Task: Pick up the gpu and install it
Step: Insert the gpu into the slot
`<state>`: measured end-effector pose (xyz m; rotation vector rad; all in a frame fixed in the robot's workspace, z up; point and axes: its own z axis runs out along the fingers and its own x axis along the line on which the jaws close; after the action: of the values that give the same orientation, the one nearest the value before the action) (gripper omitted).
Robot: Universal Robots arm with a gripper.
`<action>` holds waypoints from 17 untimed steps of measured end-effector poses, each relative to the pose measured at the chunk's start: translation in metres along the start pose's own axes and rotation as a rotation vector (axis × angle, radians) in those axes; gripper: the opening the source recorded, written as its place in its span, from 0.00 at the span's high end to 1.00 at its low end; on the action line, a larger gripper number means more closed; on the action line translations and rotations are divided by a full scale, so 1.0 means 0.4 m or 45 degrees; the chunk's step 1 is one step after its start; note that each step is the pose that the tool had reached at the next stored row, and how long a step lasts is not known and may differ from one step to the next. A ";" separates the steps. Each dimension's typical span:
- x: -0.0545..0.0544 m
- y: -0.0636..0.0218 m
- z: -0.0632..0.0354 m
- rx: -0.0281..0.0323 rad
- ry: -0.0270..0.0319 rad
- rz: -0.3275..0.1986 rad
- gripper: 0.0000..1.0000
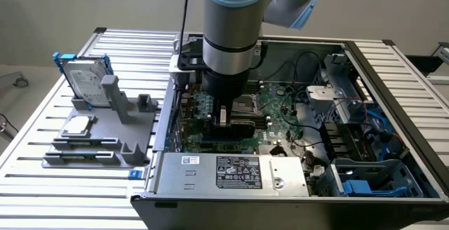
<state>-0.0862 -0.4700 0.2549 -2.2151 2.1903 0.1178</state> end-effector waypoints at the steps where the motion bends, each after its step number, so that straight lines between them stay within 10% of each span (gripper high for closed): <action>1: 0.000 0.000 0.000 -0.0001 -0.0004 0.000 0.74; 17: 0.001 -0.001 0.001 -0.0039 -0.0003 -0.002 0.74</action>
<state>-0.0860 -0.4706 0.2546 -2.2180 2.1899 0.1214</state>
